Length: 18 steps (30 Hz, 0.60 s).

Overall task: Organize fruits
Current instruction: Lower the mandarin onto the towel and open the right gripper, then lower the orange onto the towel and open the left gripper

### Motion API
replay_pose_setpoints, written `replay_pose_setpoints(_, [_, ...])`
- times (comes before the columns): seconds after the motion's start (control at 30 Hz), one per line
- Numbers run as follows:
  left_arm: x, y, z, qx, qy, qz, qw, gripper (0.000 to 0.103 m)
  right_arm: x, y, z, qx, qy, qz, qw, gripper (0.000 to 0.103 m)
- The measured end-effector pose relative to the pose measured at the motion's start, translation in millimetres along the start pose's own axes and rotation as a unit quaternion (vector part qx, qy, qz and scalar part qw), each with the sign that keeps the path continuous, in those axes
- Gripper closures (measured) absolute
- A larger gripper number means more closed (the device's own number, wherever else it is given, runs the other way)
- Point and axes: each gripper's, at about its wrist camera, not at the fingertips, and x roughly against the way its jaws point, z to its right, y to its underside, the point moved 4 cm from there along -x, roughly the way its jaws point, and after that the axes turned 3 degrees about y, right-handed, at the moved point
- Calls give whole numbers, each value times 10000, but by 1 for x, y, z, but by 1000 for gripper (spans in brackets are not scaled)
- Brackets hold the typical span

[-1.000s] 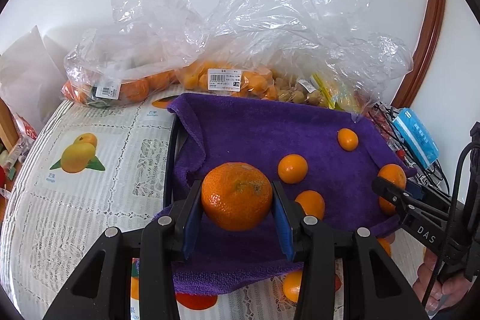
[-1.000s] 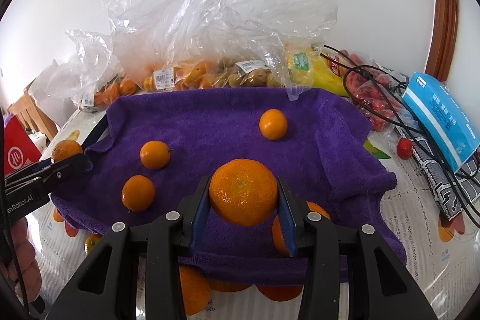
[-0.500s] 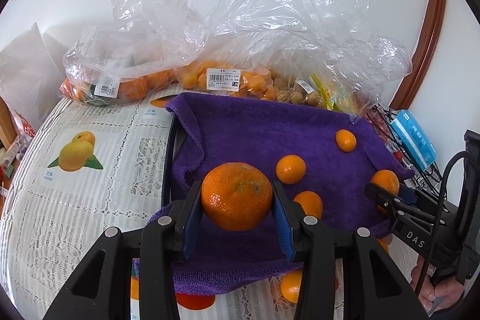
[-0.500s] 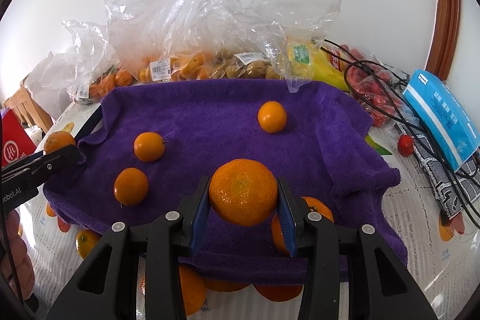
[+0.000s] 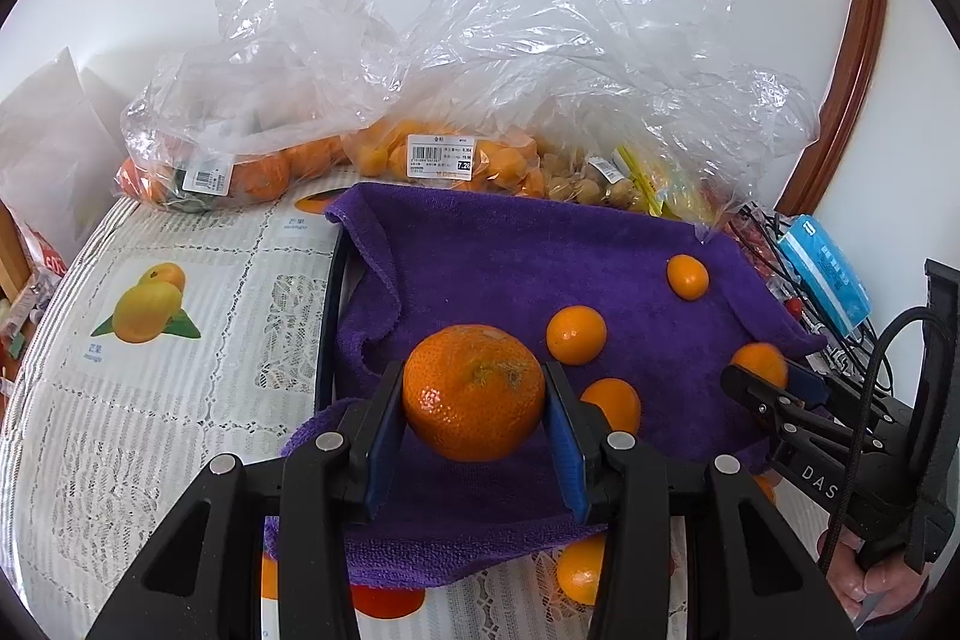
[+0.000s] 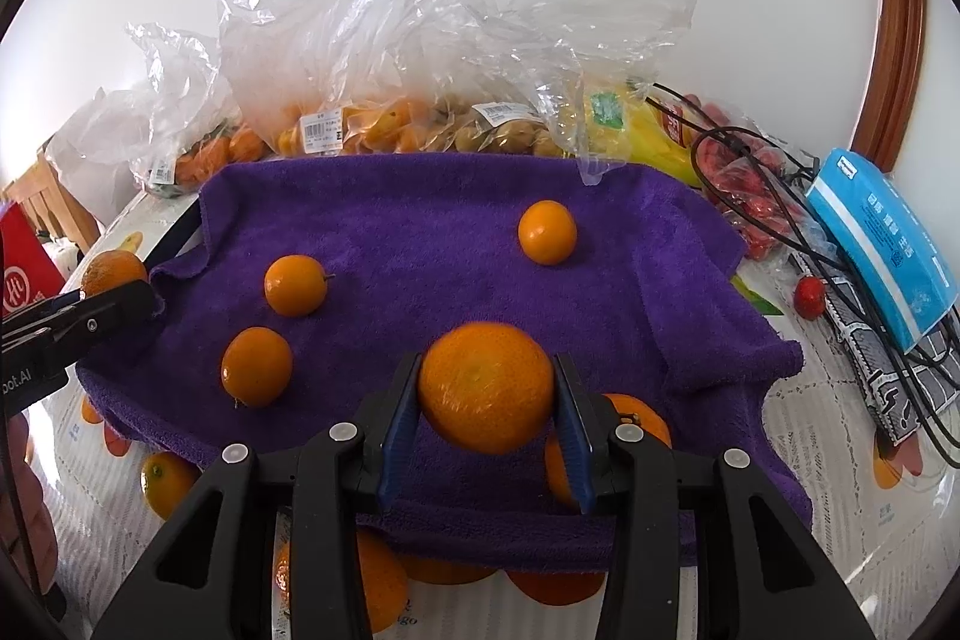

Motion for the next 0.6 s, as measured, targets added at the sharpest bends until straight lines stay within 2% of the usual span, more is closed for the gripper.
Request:
replay_pose_setpoints(0.3, [0,0,1,15,43,7,10000,62,6,-2,3,-84,-14,129,9999,61])
replay_pose_setpoints(0.6, [-1,3,6,143,291,2,9995,62,18,-8,15,-257,47,348,9991,61])
